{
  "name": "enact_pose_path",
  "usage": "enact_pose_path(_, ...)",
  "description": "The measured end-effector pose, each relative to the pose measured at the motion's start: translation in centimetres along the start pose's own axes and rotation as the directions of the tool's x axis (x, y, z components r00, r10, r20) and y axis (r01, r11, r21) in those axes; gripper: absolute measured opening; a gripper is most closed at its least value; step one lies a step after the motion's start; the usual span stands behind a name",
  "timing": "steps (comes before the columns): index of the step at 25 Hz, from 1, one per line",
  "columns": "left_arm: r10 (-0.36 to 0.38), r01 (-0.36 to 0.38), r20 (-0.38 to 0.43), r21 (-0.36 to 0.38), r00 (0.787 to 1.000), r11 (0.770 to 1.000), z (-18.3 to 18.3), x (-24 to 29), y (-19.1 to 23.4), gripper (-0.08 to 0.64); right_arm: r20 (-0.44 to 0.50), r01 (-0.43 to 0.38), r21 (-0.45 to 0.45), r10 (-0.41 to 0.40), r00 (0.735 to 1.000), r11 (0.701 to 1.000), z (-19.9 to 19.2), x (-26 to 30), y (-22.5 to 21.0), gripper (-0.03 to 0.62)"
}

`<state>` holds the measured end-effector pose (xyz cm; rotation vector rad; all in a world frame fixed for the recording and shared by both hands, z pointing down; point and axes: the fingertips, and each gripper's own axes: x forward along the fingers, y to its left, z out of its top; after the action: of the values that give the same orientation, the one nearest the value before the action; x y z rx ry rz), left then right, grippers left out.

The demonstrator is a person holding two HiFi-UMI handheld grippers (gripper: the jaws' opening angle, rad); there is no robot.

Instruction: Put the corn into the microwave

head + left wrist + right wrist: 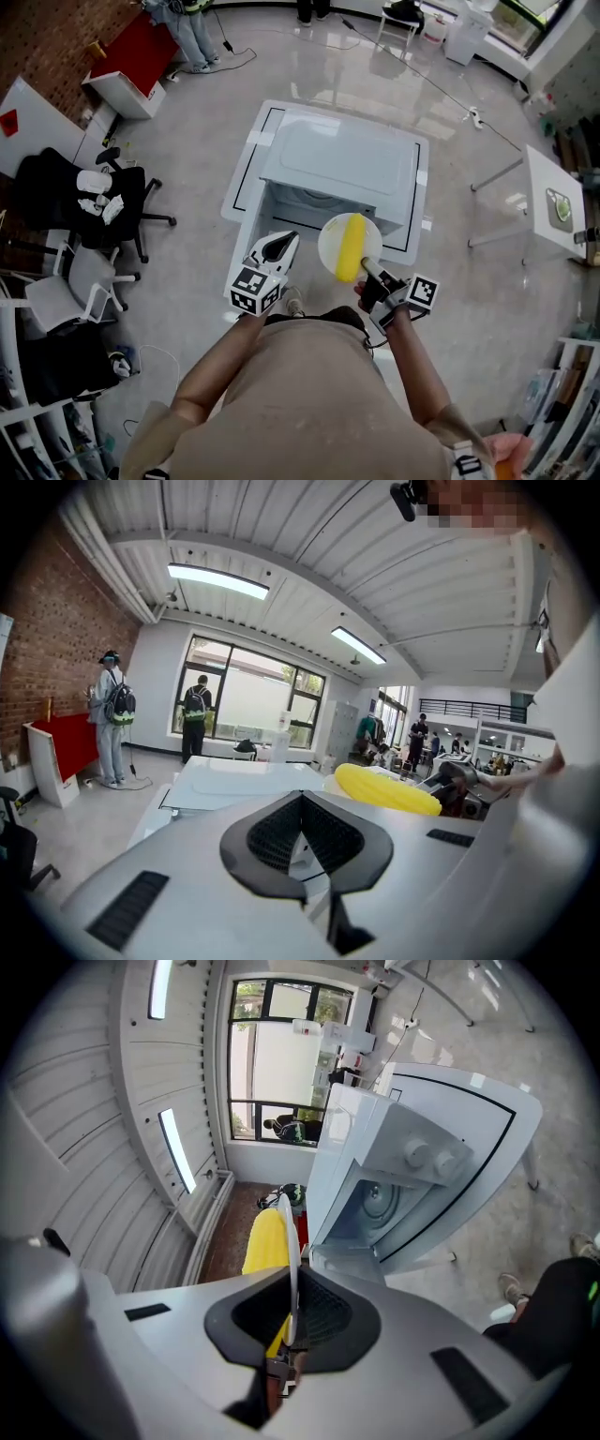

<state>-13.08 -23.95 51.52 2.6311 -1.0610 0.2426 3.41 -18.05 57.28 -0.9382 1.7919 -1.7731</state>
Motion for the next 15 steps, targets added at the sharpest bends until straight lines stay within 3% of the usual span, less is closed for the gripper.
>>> enact_pose_path(8,-0.077,0.079,-0.054,0.048,0.996,0.996,-1.5,1.9,2.5,0.005,0.068,0.041,-0.01,-0.04,0.997,0.999,-0.3,3.8,-3.5,0.021)
enact_pose_path(15,-0.02,0.025,-0.119,0.045,0.993,0.999,-4.3,5.0,5.8,0.005,0.074,0.062,-0.017,-0.06,0.995,0.998,0.6,6.9,-7.6,0.021)
